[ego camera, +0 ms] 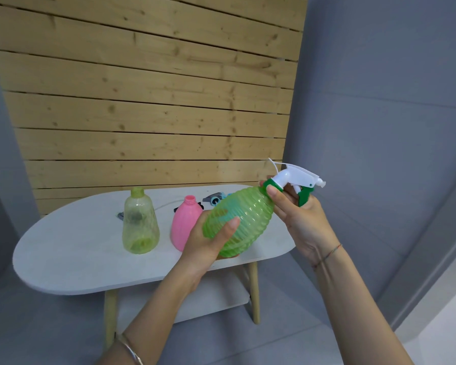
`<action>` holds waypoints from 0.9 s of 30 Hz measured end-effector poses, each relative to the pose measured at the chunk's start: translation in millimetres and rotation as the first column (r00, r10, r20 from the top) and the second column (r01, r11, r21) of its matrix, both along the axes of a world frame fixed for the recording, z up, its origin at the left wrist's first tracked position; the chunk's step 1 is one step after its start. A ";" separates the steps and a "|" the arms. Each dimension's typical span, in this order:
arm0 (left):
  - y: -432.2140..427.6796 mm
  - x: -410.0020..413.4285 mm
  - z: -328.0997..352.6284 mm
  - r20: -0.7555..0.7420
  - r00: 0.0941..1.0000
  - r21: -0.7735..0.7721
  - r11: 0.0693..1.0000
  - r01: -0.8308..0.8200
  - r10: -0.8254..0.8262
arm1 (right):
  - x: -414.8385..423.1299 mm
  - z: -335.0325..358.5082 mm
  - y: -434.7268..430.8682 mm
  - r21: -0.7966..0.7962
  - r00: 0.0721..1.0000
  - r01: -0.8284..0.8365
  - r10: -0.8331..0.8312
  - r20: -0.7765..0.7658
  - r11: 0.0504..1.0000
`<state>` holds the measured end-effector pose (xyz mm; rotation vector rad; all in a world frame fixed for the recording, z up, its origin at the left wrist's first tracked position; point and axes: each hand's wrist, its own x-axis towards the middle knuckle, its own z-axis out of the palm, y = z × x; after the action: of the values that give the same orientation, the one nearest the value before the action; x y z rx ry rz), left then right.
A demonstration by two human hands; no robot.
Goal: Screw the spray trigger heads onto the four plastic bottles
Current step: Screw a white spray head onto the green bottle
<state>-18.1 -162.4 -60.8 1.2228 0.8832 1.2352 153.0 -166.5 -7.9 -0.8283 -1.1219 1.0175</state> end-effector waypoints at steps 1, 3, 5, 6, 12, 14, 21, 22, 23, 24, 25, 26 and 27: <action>0.0 0.0 -0.7 -0.010 1.000 0.031 0.999 -0.021 0.021 | 1.2 0.1 -0.6 0.012 1.000 -0.013 0.013 -0.001 1.000; 0.6 0.0 -2.3 -0.009 0.999 0.072 0.996 -0.044 0.045 | 2.1 -0.3 -0.5 0.035 0.999 -0.037 0.037 -0.005 0.999; 0.7 0.7 -3.5 -0.011 0.998 0.082 0.995 -0.056 0.057 | 3.3 -0.4 -0.6 0.036 0.999 -0.047 0.047 -0.010 0.998; 0.3 1.6 -4.8 -0.017 0.998 0.076 0.995 -0.060 0.061 | 3.2 -0.6 -0.6 0.025 0.999 -0.043 0.044 -0.010 0.999; -1.4 -1.0 -2.7 0.086 0.994 -0.130 0.988 0.084 -0.073 | 3.9 -1.7 0.9 -0.007 0.994 0.011 -0.010 0.105 1.000; 1.6 -3.1 -0.5 0.268 0.951 -0.249 0.943 0.223 -0.154 | 11.3 4.5 -0.2 0.016 0.964 -0.164 0.157 0.215 0.986; 19.0 18.0 21.6 0.411 0.699 -0.480 0.513 0.711 -0.585 | 35.8 25.9 6.1 -0.233 0.719 -0.497 0.547 0.429 0.836; 23.3 21.4 23.6 0.417 0.660 -0.481 0.464 0.744 -0.625 | 40.2 28.5 6.8 -0.247 0.692 -0.511 0.565 0.449 0.823; 28.1 23.8 25.0 0.441 0.627 -0.487 0.415 0.768 -0.643 | 45.1 30.3 8.1 -0.252 0.671 -0.521 0.574 0.470 0.816; 33.2 25.8 26.4 0.482 0.609 -0.502 0.371 0.781 -0.630 | 49.3 31.7 9.7 -0.251 0.662 -0.523 0.573 0.482 0.815; 37.5 26.8 28.9 0.523 0.606 -0.518 0.341 0.784 -0.599 | 52.7 32.3 11.3 -0.244 0.669 -0.511 0.559 0.490 0.825; 42.9 28.6 32.4 0.530 0.625 -0.533 0.348 0.771 -0.573 | 55.2 33.4 14.1 -0.227 0.687 -0.485 0.529 0.498 0.844; 48.6 30.7 35.4 0.486 0.671 -0.550 0.401 0.733 -0.560 | 57.1 33.4 17.5 -0.203 0.710 -0.449 0.486 0.510 0.870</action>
<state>12.6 -113.7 -25.4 0.6231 0.5091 0.2688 210.1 -149.0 25.6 -0.9402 -1.8770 1.2792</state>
